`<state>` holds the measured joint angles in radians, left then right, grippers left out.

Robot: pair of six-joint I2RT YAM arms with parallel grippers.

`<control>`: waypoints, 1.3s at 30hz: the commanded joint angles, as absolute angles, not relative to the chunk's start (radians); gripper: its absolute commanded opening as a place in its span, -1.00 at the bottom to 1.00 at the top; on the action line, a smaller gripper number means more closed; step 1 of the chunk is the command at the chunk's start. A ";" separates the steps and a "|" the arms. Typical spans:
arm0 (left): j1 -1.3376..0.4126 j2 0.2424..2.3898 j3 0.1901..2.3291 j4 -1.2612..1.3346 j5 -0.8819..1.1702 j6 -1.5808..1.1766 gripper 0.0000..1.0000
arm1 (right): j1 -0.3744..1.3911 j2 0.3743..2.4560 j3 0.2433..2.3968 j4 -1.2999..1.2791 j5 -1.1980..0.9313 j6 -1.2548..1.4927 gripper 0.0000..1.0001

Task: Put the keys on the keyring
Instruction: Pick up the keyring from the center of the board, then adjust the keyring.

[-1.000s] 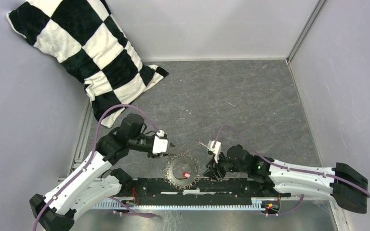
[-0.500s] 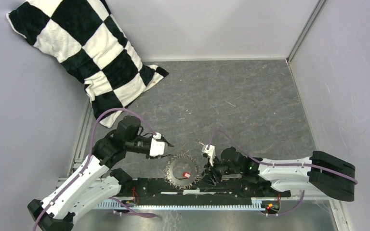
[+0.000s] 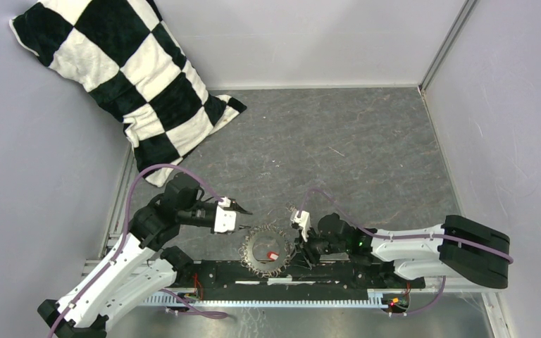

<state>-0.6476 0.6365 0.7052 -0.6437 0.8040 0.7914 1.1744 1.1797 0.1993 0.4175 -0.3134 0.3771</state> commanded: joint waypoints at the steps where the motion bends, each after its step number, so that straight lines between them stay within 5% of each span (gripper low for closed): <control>1: -0.649 0.635 0.700 -0.641 0.808 0.829 -0.11 | 1.175 1.208 0.251 0.478 -0.304 0.360 -0.30; 6: -0.649 0.633 0.699 -0.642 0.807 0.831 -0.13 | 1.177 1.233 0.265 0.466 -0.306 0.350 -0.53; 10: -0.649 0.627 0.699 -0.643 0.810 0.831 -0.14 | 1.176 1.225 0.292 0.428 -0.317 0.323 -0.99; 22: -0.649 0.639 0.681 -0.477 0.892 0.557 -0.14 | 1.180 1.109 0.697 -0.021 -0.350 0.031 -0.99; 39: -0.649 0.693 0.725 -0.452 0.998 0.376 -0.15 | 1.220 1.181 1.097 -0.315 -0.263 -0.207 -0.99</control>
<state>-0.6476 0.7132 0.6857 -0.4507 0.9886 0.4152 1.2110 1.1702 1.0275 -0.2951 -0.2985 -0.1501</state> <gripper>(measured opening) 0.436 0.011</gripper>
